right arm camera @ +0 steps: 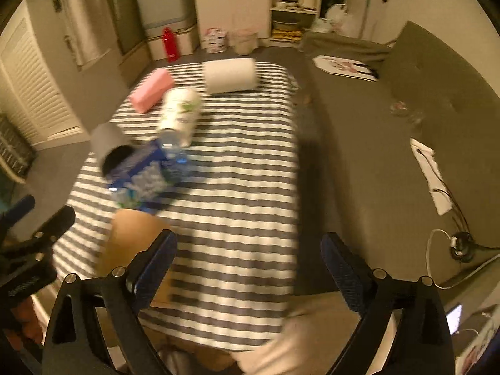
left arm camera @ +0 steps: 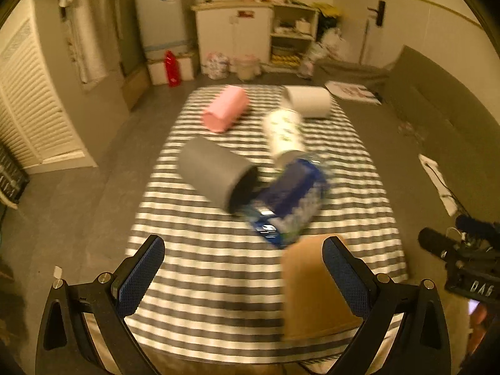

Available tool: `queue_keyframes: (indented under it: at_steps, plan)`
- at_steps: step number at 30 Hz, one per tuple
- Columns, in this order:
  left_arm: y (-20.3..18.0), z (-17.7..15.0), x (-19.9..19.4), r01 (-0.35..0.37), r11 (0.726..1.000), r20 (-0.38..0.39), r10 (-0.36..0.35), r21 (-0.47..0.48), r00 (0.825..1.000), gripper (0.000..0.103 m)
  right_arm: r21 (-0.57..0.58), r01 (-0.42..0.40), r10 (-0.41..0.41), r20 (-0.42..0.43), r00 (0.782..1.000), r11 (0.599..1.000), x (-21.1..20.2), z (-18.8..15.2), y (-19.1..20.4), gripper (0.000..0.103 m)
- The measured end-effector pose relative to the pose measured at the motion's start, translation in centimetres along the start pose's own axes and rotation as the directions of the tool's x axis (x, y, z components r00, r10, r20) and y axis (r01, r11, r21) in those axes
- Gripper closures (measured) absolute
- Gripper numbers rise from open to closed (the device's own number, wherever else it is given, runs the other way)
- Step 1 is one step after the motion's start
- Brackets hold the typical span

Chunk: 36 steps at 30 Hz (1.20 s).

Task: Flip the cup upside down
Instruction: 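Lift the tan cup with the right gripper while the left gripper grasps its body, then rotate the tan cup with the left gripper so its base points down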

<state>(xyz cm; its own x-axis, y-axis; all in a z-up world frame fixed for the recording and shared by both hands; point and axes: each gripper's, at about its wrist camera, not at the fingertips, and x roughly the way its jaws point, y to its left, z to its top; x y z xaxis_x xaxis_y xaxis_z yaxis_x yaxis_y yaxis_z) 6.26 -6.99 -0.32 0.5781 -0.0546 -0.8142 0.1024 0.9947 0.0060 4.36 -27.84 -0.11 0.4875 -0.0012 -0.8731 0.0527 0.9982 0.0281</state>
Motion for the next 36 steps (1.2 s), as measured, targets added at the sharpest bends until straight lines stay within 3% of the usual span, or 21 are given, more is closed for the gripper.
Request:
queue_keyframes:
  at_steps: [4, 8, 17, 22, 23, 24, 25, 29, 36]
  plan:
    - [-2.0, 1.4, 2.4, 0.012, 1.0, -0.115, -0.014, -0.012, 0.993, 0.0, 0.059, -0.03, 0.032, -0.032, 0.999, 0.998, 0.5, -0.3, -3.0, 0.009]
    - [-2.8, 1.7, 5.1, 0.033, 0.999, -0.228, -0.041, -0.04, 0.973, 0.0, 0.07, -0.023, 0.026, -0.043, 0.999, 0.997, 1.1, -0.5, -4.4, 0.009]
    - [-4.5, 1.3, 7.5, 0.128, 0.992, -0.356, -0.123, -0.01, 0.926, 0.002, 0.087, -0.058, 0.064, -0.069, 0.996, 0.995, 2.7, -0.8, -4.5, 0.009]
    - [-6.1, 0.8, 8.6, 0.186, 0.982, -0.429, -0.156, 0.03, 0.89, 0.002, 0.078, -0.067, 0.072, -0.063, 0.995, 0.995, 3.0, -0.7, -3.9, 0.009]
    - [-6.2, 0.6, 8.9, 0.191, 0.981, -0.44, -0.158, 0.03, 0.884, 0.004, 0.08, -0.067, 0.072, -0.062, 0.995, 0.995, 3.0, -0.7, -3.9, 0.009]
    - [-6.2, 0.4, 9.2, 0.197, 0.98, -0.447, -0.166, 0.022, 0.879, 0.016, 0.08, -0.066, 0.071, -0.061, 0.996, 0.995, 3.0, -0.7, -3.8, 0.009]
    - [-6.1, 0.3, 9.4, 0.206, 0.978, -0.457, -0.179, 0.011, 0.872, 0.02, 0.079, -0.064, 0.069, -0.06, 0.996, 0.995, 2.9, -0.6, -3.8, 0.009]
    - [-5.8, 0.8, 8.8, 0.242, 0.97, -0.424, -0.225, -0.014, 0.877, 0.02, 0.074, -0.047, 0.051, -0.053, 0.997, 0.996, 2.5, -0.8, -4.1, 0.009]
    - [-5.8, 2.1, 4.6, 0.222, 0.973, -0.186, -0.209, 0.055, 0.96, 0.021, 0.092, -0.03, 0.034, -0.037, 0.999, 0.995, 1.7, -1.0, -4.7, 0.009]
